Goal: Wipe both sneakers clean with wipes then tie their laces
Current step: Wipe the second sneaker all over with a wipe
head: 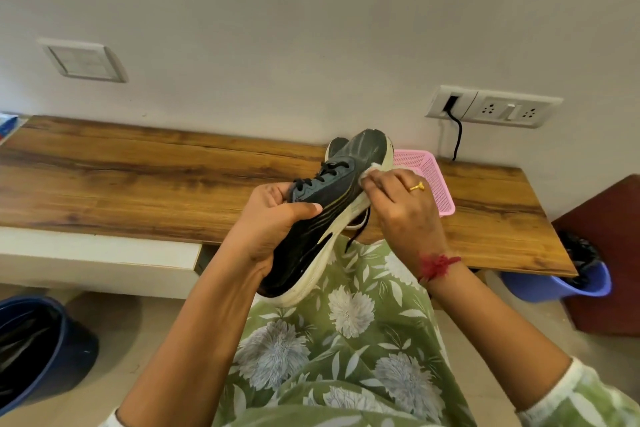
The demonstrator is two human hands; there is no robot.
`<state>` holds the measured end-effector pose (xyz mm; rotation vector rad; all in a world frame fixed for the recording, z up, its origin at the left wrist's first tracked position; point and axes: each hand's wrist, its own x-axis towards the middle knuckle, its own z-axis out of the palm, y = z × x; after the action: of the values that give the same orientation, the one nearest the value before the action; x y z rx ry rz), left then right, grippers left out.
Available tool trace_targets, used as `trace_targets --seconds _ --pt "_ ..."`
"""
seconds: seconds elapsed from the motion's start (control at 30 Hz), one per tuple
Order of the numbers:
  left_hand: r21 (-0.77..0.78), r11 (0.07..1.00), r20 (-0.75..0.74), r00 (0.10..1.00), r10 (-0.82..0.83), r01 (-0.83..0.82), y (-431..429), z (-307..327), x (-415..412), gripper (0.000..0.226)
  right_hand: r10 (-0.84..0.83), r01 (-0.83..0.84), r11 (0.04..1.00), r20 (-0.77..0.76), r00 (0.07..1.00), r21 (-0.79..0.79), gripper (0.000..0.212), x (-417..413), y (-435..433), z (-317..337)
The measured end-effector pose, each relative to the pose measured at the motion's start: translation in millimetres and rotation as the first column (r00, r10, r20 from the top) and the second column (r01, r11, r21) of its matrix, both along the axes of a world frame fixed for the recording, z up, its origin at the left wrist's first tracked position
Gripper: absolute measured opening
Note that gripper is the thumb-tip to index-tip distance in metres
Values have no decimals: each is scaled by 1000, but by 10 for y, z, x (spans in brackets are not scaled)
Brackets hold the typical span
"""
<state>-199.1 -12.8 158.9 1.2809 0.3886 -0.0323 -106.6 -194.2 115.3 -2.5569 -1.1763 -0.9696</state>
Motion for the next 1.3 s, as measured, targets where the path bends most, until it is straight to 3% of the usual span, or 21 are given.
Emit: trace_targets --seconds 0.07,0.17,0.27,0.4,0.5,0.57,0.6,0.67,0.77,0.9,1.0,1.1,1.23,1.3 --pt "23 1000 -12 1000 4 -4 20 -22 16 19 -21 29 994 -73 997 110 29 -8 -19 68" --pt "26 999 -19 1000 -21 22 9 -15 23 19 105 -84 960 -65 992 265 27 -213 144 157" --pt "-15 998 -21 998 -61 61 -3 -20 32 16 157 -148 977 -42 987 156 25 -300 222 74" --pt "-72 996 -75 996 -55 49 -18 -38 17 8 2 6 996 -85 996 88 26 6 72 120" --pt "-92 995 -116 992 -47 36 27 -66 22 25 -6 103 928 -262 965 358 30 57 -17 296" --pt "-132 988 -110 990 -91 76 73 -75 24 11 3 161 855 -314 949 494 32 -53 -4 358" --pt "-151 985 -108 989 -103 86 95 -86 31 16 19 156 849 -325 946 505 33 -153 41 360" --pt "-198 974 -115 984 -136 111 111 -87 38 29 97 35 906 -288 953 422 32 -391 162 296" --pt "-267 951 -90 978 -188 158 76 -48 31 21 206 -192 966 -67 976 171 23 -603 247 192" --pt "-223 958 -78 976 -203 182 34 -41 12 26 185 -185 983 -27 982 -15 24 -368 189 260" --pt "-159 973 -96 978 -183 166 -1 -39 9 28 104 -98 994 -127 986 50 29 -194 120 396" --pt "-144 982 -72 988 -134 122 -46 -4 37 27 171 -138 967 -144 975 214 31 -407 235 429" --pt "-181 983 -24 999 -39 34 -70 22 65 23 290 -291 951 20 957 110 21 -652 332 210" --pt "-167 986 -55 998 -29 19 -53 9 37 22 278 -283 958 77 957 54 18 -544 267 160"
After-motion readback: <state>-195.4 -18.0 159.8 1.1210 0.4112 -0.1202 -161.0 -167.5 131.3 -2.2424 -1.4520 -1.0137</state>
